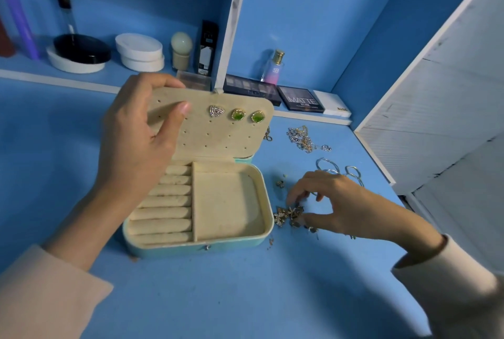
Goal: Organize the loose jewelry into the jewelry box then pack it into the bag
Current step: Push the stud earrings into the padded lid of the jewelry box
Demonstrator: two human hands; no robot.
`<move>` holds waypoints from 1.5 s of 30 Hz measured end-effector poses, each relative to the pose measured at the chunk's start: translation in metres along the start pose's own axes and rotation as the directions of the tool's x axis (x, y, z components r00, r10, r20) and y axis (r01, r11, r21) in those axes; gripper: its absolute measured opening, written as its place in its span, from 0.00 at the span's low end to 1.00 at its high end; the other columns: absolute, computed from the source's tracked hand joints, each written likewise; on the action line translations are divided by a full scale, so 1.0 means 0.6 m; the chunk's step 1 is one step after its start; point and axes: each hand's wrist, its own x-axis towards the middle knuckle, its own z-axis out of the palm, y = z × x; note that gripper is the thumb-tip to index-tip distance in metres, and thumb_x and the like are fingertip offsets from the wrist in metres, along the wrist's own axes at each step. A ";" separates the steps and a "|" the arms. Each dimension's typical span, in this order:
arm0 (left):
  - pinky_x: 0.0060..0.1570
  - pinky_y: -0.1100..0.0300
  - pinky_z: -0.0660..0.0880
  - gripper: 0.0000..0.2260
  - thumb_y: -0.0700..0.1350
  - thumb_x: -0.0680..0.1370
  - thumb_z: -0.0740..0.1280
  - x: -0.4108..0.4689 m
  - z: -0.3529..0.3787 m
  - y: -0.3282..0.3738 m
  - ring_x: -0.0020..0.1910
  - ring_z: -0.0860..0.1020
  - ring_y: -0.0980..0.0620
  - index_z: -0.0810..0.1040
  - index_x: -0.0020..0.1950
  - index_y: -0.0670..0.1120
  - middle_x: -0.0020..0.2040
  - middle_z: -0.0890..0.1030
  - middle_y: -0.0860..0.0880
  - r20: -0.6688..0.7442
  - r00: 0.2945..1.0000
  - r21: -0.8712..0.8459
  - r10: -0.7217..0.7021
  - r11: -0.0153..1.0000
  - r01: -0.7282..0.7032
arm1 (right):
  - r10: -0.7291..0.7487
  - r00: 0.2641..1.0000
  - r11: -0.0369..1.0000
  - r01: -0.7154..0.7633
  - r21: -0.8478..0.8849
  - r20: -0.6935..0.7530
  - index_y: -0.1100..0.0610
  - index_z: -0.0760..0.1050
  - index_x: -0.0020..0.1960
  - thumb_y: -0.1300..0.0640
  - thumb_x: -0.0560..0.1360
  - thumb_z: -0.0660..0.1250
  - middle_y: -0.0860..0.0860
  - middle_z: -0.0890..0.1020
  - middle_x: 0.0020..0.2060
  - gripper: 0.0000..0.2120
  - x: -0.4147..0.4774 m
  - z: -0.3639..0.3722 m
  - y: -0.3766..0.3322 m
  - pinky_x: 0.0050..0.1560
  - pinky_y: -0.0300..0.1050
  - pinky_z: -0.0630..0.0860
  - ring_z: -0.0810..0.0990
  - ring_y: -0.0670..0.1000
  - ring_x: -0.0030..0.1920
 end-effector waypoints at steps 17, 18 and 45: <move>0.56 0.67 0.68 0.11 0.43 0.78 0.66 0.001 0.002 -0.007 0.51 0.71 0.66 0.69 0.53 0.58 0.49 0.74 0.62 0.003 0.999 -0.009 0.032 0.999 -0.032 | 0.096 0.992 0.995 -0.094 -0.028 0.079 0.47 0.78 0.49 0.63 0.71 0.67 0.42 0.79 0.43 0.12 -0.028 -0.012 0.015 0.45 0.26 0.66 0.73 0.40 0.47; 0.56 0.65 0.68 0.12 0.43 0.78 0.66 0.001 0.002 -0.007 0.51 0.72 0.64 0.68 0.52 0.59 0.49 0.74 0.62 0.000 1.000 -0.012 0.028 1.000 -0.028 | 0.096 0.992 0.995 -0.094 -0.028 0.079 0.47 0.78 0.49 0.63 0.71 0.67 0.42 0.79 0.43 0.12 -0.029 -0.012 0.015 0.45 0.26 0.66 0.73 0.40 0.47; 0.50 0.71 0.67 0.12 0.43 0.78 0.66 0.000 -0.003 -0.001 0.48 0.71 0.60 0.67 0.52 0.60 0.49 0.73 0.63 0.005 0.999 -0.004 0.039 0.999 -0.039 | 0.473 0.877 0.372 -0.114 0.921 -0.082 0.63 0.77 0.40 0.64 0.68 0.67 0.62 0.83 0.39 0.02 -0.010 0.010 -0.024 0.39 0.40 0.78 0.82 0.55 0.39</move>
